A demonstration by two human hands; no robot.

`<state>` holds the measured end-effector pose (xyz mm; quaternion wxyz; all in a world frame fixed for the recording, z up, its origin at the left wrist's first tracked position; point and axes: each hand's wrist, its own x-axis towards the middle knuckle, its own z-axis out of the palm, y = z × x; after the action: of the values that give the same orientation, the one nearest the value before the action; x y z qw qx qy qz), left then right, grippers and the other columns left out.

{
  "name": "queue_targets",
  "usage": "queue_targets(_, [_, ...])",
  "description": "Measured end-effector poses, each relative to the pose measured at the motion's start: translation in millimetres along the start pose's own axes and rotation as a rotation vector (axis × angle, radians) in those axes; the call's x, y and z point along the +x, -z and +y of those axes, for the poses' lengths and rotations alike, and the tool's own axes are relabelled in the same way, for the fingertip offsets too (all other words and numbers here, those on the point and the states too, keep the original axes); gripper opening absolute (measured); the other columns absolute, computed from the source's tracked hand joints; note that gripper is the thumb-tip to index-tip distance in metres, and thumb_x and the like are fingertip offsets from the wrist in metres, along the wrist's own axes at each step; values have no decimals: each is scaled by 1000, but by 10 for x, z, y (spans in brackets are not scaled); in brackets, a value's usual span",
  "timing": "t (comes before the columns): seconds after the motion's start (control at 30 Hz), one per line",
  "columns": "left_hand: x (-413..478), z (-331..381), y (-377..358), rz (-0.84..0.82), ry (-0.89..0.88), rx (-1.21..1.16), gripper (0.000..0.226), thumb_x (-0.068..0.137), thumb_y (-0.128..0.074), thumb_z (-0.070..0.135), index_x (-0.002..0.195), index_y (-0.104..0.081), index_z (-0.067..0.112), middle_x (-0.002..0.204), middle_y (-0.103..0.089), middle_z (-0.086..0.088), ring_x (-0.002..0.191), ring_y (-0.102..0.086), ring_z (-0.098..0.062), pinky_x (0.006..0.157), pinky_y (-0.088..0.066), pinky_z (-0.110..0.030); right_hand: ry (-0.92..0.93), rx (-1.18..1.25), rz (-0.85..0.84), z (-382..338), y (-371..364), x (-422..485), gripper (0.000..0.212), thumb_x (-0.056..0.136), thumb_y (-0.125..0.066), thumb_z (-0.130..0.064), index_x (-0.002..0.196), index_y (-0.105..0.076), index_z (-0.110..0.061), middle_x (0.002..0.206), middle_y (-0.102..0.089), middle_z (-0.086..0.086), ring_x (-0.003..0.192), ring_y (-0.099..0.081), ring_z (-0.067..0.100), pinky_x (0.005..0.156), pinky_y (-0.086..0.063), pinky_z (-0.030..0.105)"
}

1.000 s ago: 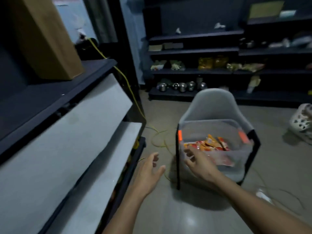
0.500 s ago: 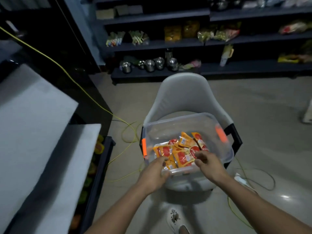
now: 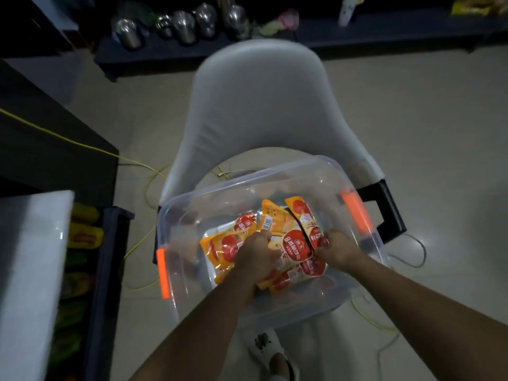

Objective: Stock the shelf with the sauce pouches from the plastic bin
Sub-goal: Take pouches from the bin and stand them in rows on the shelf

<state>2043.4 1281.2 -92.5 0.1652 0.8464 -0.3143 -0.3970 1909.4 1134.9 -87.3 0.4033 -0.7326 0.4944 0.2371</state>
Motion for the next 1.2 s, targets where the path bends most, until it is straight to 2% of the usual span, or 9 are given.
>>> queue_targets(0.17, [233, -31, -308, -72, -170, 634, 45, 94, -54, 37, 131, -48, 13, 132, -55, -10, 124, -49, -30, 104, -38, -45, -30, -67, -68, 160, -254, 405, 49, 78, -72, -25, 119, -53, -7, 106, -67, 10, 94, -67, 23, 84, -57, 37])
queue_targets(0.3, [334, -6, -442, -46, -128, 684, 50, 91, -59, 36, 134, -45, 13, 136, -54, -11, 126, -50, -32, 109, -36, -51, -34, -208, 26, 105, -334, 409, 52, 89, -59, -30, 130, -37, -8, 116, -62, 13, 104, -64, 27, 87, -54, 38])
queue_targets(0.4, [361, -6, -394, -167, -14, 434, 63, 89, -63, 36, 145, -37, 22, 146, -48, -7, 131, -48, -31, 111, -37, -50, -9, -239, 79, 59, -294, 355, 39, 91, -56, -30, 121, -41, -11, 110, -63, 10, 100, -64, 26, 84, -54, 37])
queue_targets(0.5, [244, -78, -185, -233, 121, 205, 52, 84, -71, 28, 131, -54, 15, 128, -62, -6, 117, -59, -28, 96, -47, -36, 18, -177, 92, 36, -210, 268, 22, 92, -54, -27, 107, -51, -11, 94, -63, 4, 88, -64, 22, 80, -55, 37])
queue_targets(0.7, [-220, -194, 91, -14, 138, -294, 39, 75, -79, 39, 110, -72, 23, 106, -74, 5, 98, -69, -16, 88, -55, -33, 53, 46, 170, -72, 158, -124, 14, 86, -55, -17, 72, -59, -15, 79, -67, 7, 74, -63, 26, 67, -51, 32])
queue_targets(0.83, [-485, 9, 286, 139, 239, -702, 19, 80, -75, 10, 95, -71, 21, 97, -75, -2, 94, -69, -21, 78, -54, -30, 60, 396, 132, -276, 471, -502, 13, 83, -56, -2, 81, -62, -13, 70, -62, 5, 63, -58, 22, 53, -42, 25])
queue_targets(1.0, [-930, 295, 465, 232, 385, -1106, 21, 86, -73, 20, 106, -68, 18, 97, -76, -8, 91, -71, -29, 89, -56, -49, 204, 500, 62, -549, 817, -1092, 19, 83, -60, 0, 72, -63, -15, 62, -63, 2, 45, -54, 9, 36, -37, 15])
queue_targets(1.1, [-1273, 406, 537, 297, 493, -1330, 28, 87, -73, 25, 112, -66, 14, 95, -75, -13, 87, -72, -33, 83, -57, -49, 302, 507, -12, -669, 1010, -1494, 13, 83, -62, 0, 72, -62, -7, 59, -59, 11, 41, -47, 17, 38, -30, 19])
queue_targets(1.2, [-1602, 500, 646, 233, 474, -1617, 56, 79, -70, 53, 119, -64, 14, 105, -74, -17, 96, -71, -38, 89, -53, -60, 416, 446, -117, -711, 1167, -1860, 15, 85, -61, -1, 71, -59, -7, 51, -50, 10, 38, -38, 15, 42, -24, 21])
